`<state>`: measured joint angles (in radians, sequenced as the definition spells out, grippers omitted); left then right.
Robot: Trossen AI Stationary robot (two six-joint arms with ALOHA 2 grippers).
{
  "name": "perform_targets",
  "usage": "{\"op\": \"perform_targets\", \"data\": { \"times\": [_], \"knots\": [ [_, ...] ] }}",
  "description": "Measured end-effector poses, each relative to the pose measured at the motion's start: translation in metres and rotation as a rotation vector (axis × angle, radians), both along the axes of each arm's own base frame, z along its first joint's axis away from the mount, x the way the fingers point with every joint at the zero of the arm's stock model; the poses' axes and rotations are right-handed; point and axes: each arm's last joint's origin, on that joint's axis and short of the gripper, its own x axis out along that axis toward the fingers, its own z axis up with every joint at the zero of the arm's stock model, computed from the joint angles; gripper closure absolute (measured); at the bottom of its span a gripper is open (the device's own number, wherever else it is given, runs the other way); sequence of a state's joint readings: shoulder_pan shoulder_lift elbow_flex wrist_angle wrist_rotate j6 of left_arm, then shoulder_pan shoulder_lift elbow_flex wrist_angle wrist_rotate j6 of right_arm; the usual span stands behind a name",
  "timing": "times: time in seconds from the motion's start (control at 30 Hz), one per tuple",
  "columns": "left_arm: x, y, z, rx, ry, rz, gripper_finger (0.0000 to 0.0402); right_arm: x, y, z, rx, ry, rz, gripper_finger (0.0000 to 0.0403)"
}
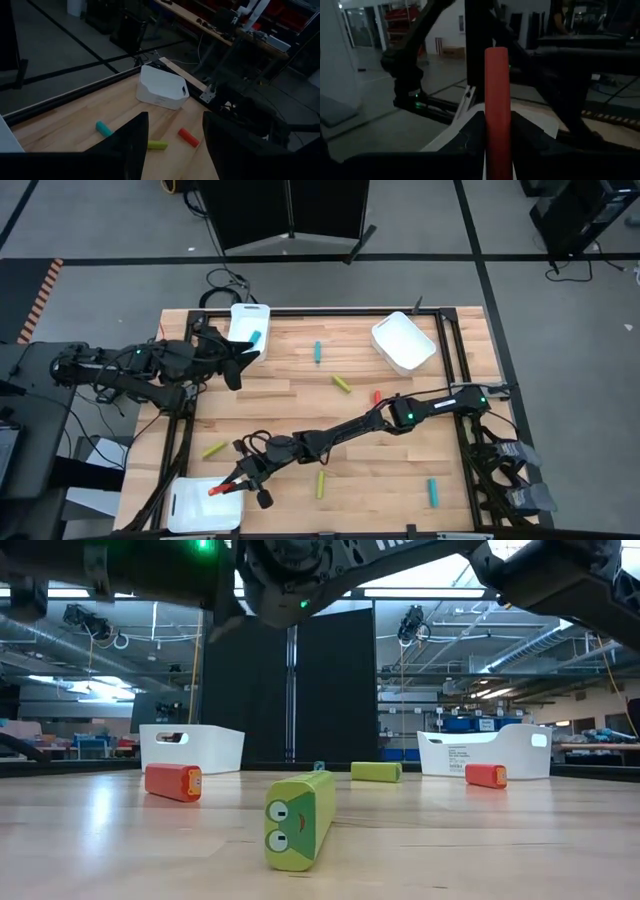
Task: Sort blocks
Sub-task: Put the top left red block into the bottom left white bin, then put the middle left green block into the top right white bin
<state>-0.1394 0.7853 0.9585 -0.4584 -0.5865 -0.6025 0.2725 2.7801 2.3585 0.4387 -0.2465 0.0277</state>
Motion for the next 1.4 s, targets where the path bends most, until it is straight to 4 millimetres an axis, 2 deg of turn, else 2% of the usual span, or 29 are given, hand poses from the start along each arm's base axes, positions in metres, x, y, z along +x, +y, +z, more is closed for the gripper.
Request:
{"op": "perform_targets", "data": {
  "times": [0.17,0.5,0.93,1.0,1.2,1.27,1.4],
  "knots": [
    [0.0,0.0,0.0,0.0,0.001,0.0,0.0207,0.001,-0.001,-0.014,-0.018,0.044,-0.018,0.0333],
    [0.0,0.0,0.0,0.009,0.006,0.002,0.0207,0.001,-0.001,-0.018,-0.006,0.093,-0.019,0.033],
    [0.0,0.0,-0.001,0.009,0.011,0.002,0.0207,0.001,-0.004,-0.015,-0.015,0.095,0.032,0.0233],
    [0.0,0.0,-0.002,0.009,0.025,0.003,0.0207,0.002,-0.011,-0.006,-0.017,0.077,0.061,0.0224],
    [0.004,0.0,-0.018,-0.042,0.15,0.03,0.0214,0.003,-0.046,0.05,0.004,-0.017,0.059,0.0225],
    [0.007,-0.001,-0.024,-0.057,0.196,0.042,0.0221,0.001,-0.061,0.054,0.015,-0.022,0.041,0.0231],
    [0.01,-0.001,-0.028,-0.068,0.229,0.051,0.0229,-0.007,-0.085,0.04,0.026,-0.011,0.002,0.0243]
  ]
}}
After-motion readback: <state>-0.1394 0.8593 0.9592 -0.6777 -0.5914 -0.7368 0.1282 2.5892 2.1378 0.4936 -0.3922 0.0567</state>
